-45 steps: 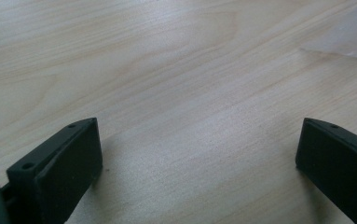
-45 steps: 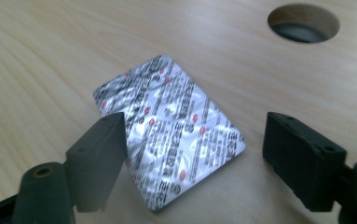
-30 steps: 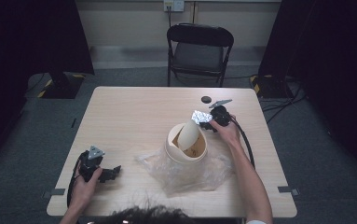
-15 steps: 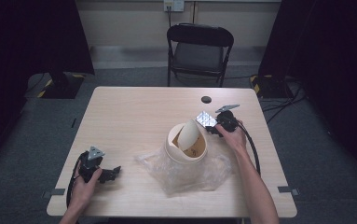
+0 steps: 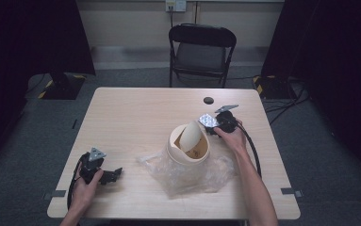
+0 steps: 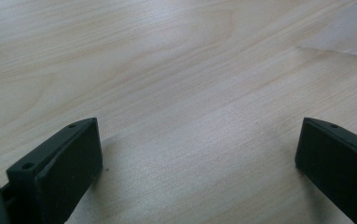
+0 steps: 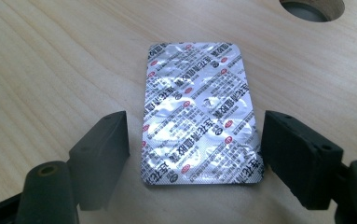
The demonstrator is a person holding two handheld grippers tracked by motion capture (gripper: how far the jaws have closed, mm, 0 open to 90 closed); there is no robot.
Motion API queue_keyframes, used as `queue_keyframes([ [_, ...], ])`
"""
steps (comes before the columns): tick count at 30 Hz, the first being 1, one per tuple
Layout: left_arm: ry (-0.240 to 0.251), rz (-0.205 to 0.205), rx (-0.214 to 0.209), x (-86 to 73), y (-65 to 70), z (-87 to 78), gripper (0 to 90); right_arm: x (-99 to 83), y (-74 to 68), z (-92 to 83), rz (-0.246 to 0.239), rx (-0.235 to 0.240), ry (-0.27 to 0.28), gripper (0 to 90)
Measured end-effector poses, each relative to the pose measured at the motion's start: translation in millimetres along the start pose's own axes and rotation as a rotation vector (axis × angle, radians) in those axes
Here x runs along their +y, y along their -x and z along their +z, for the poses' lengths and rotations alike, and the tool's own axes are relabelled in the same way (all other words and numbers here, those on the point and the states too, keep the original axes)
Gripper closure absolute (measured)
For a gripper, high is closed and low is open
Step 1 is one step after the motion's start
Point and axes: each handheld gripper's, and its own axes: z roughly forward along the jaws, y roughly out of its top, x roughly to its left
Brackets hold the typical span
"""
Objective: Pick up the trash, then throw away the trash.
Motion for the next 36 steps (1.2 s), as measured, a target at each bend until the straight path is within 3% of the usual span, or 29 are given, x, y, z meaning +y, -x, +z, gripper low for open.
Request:
queue_keyframes([
  [7, 0.0, -0.001, -0.001, 0.0, 0.1, 0.0, 0.0, -3.7, 2.8, -4.7, 0.013, -0.007, 0.013, 33.6],
  [19, 0.001, 0.0, 0.0, -0.1, 0.1, 0.0, 0.0, -1.2, 3.9, -9.4, 0.035, -0.01, 0.001, 34.2],
  [30, 0.01, -0.012, -0.002, -0.3, 0.9, 0.4, 0.0, -6.2, 1.9, -35.5, 0.076, -0.01, 0.046, 34.2],
  [32, 0.01, -0.012, -0.002, -0.3, 0.9, 0.5, 0.0, -9.2, 1.4, -42.7, 0.108, -0.004, 0.071, 34.2],
  [36, 0.01, -0.012, -0.002, -0.3, 0.9, 0.5, 0.0, -9.6, -0.9, -54.8, 0.103, -0.006, 0.081, 34.1],
])
